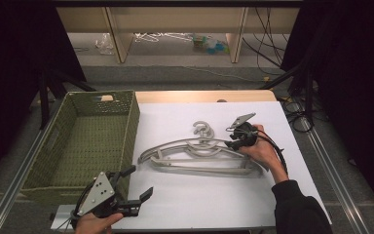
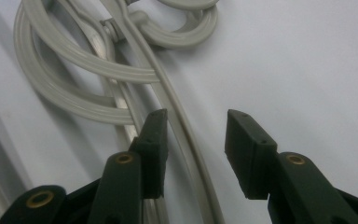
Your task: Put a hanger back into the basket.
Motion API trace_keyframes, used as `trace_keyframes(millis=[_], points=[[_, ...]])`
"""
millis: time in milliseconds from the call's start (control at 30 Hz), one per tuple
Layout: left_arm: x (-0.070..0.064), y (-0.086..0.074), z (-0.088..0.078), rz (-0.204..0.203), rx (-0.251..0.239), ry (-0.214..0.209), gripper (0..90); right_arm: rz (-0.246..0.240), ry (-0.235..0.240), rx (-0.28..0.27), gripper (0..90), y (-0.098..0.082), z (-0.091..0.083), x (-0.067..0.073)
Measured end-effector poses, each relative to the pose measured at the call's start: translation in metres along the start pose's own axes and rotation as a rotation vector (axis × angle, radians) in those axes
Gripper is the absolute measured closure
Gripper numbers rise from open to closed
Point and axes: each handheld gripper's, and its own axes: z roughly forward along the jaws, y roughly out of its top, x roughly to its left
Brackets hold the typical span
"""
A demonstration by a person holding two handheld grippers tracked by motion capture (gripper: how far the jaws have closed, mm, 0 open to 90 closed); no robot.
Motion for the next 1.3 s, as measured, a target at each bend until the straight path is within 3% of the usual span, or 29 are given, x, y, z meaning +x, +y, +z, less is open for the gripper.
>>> trace_keyframes(millis=[100,200,300,333,400,533,600,633,667,700,800,1000,1133,1300], points=[[0.000,0.000,0.001,-0.007,0.000,0.000,16.0,-0.043,-0.007,0.036,60.2,0.001,0.006,-0.001],[0.000,-0.001,0.002,-0.004,-0.017,-0.011,16.0,-0.049,-0.006,0.030,61.3,0.000,0.010,-0.002],[-0.001,0.000,0.000,0.001,0.001,-0.005,16.1,-0.062,0.024,0.041,67.9,0.003,0.010,-0.001],[-0.002,-0.001,0.001,-0.016,0.002,-0.005,16.1,-0.062,0.024,0.041,67.9,0.003,0.010,-0.001],[-0.002,0.000,0.001,-0.004,0.001,-0.010,16.1,-0.099,0.026,0.049,72.6,0.006,0.012,0.000],[-0.002,0.000,0.001,-0.003,0.003,-0.010,16.1,-0.137,0.029,0.067,74.7,0.007,0.015,-0.001],[-0.001,0.000,0.001,-0.002,0.003,-0.009,16.1,-0.183,0.025,0.069,76.5,0.009,0.014,0.000],[-0.001,0.000,0.001,-0.002,0.003,-0.009,16.1,-0.183,0.025,0.069,76.5,0.009,0.014,0.000],[-0.001,0.000,0.001,-0.001,0.002,-0.009,16.1,-0.227,0.033,0.082,78.3,0.010,0.013,0.001],[-0.001,0.000,0.001,-0.001,0.002,-0.009,16.1,-0.227,0.033,0.082,78.3,0.010,0.013,0.001],[-0.002,0.000,0.001,-0.001,0.004,-0.009,16.1,-0.303,0.009,0.076,80.9,0.013,0.004,0.004],[-0.003,-0.001,0.001,-0.002,0.007,-0.007,16.1,-0.357,-0.004,0.046,81.7,0.016,-0.013,0.005],[-0.002,0.000,0.002,0.003,0.005,-0.008,16.1,-0.421,-0.027,0.022,81.8,0.023,-0.032,0.013],[-0.002,0.000,0.002,0.010,0.009,-0.008,16.1,-0.459,-0.045,-0.004,81.8,0.031,-0.048,0.021]])
